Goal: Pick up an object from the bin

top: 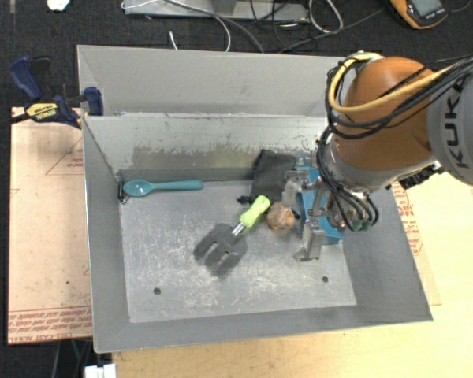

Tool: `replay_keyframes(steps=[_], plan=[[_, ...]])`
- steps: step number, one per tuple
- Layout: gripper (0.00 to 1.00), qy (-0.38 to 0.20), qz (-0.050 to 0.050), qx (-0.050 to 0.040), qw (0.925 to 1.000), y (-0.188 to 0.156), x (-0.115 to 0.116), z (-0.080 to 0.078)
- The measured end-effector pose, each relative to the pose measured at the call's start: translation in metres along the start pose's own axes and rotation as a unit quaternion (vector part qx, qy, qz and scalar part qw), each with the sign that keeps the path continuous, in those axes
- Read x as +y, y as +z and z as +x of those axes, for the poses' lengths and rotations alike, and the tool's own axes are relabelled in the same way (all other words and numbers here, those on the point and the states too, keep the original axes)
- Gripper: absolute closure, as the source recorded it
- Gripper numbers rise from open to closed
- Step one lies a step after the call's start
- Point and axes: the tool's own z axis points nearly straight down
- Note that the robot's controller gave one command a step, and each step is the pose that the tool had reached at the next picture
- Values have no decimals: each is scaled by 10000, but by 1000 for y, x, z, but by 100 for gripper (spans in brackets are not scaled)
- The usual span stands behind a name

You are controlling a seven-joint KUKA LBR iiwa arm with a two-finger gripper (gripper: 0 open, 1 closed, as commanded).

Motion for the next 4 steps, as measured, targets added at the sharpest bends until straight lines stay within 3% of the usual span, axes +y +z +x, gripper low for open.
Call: replay_keyframes(steps=[1, 2, 3, 4], plan=[[0, 319, -6, -35, 9995, 55, 21, -35], [0, 434, -4, -64, 9990, 82, -3, -79], [0, 612, -27, -34, 9981, 132, 21, -106], [0, 1280, -10, -83, 9917, 149, -15, -83]])
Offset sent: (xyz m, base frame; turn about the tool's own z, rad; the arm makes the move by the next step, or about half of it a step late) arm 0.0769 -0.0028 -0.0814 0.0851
